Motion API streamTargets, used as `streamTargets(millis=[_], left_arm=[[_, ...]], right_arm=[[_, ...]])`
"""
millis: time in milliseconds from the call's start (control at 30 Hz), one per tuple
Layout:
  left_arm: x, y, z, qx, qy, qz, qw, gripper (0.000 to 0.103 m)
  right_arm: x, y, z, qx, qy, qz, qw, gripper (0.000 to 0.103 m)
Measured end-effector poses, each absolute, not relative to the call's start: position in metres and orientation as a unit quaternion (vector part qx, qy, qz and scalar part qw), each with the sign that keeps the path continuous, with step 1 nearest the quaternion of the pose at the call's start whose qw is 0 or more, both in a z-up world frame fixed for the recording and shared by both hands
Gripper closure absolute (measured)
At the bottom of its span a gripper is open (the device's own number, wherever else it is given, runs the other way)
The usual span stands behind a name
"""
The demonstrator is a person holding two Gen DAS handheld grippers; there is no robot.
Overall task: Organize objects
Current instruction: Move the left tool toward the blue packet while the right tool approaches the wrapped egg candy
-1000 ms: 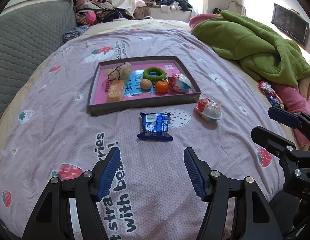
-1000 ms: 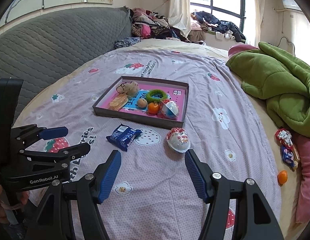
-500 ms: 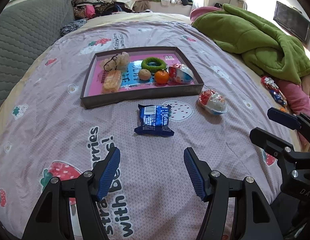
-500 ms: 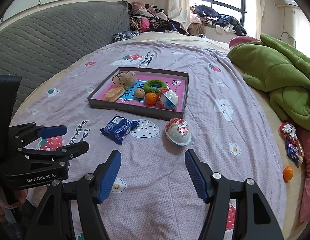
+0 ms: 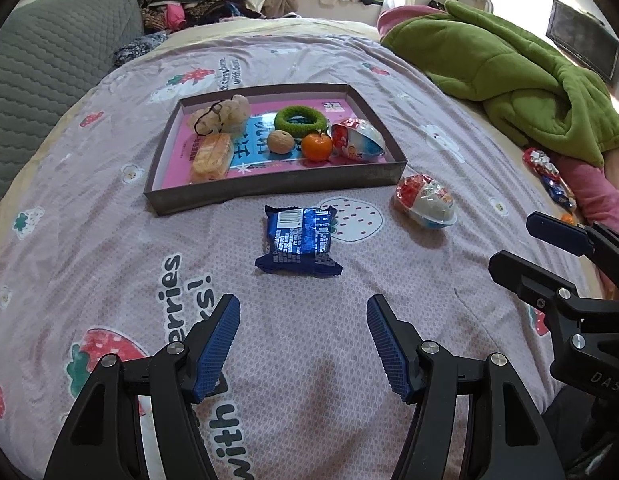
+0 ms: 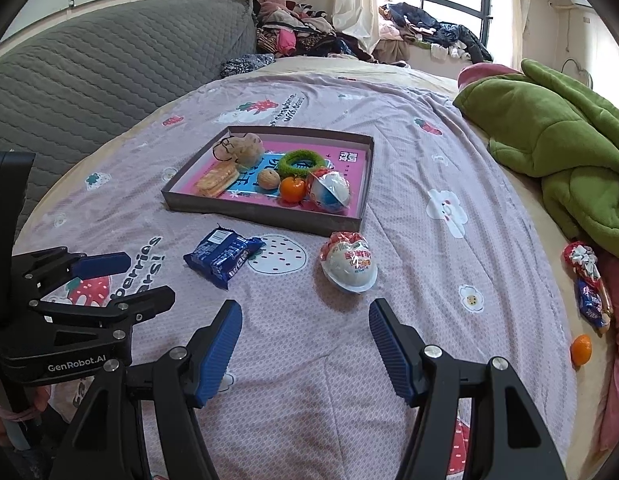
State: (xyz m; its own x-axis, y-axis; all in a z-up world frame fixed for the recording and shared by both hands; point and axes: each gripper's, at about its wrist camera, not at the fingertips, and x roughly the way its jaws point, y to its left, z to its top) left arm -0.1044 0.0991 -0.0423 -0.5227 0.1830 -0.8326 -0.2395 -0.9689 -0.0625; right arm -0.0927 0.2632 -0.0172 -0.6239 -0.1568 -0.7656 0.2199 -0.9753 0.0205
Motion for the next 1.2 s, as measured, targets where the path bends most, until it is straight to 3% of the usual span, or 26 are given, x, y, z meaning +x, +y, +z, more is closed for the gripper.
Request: streamTargets(millis=[1200], left_arm=[[-0.154,0.111,-0.075,-0.499,0.026,0.857,0.127,0.035]], right_arm=[[-0.145,0.276,-0.058,0.443,0.038,-0.889,0.107,0.037]])
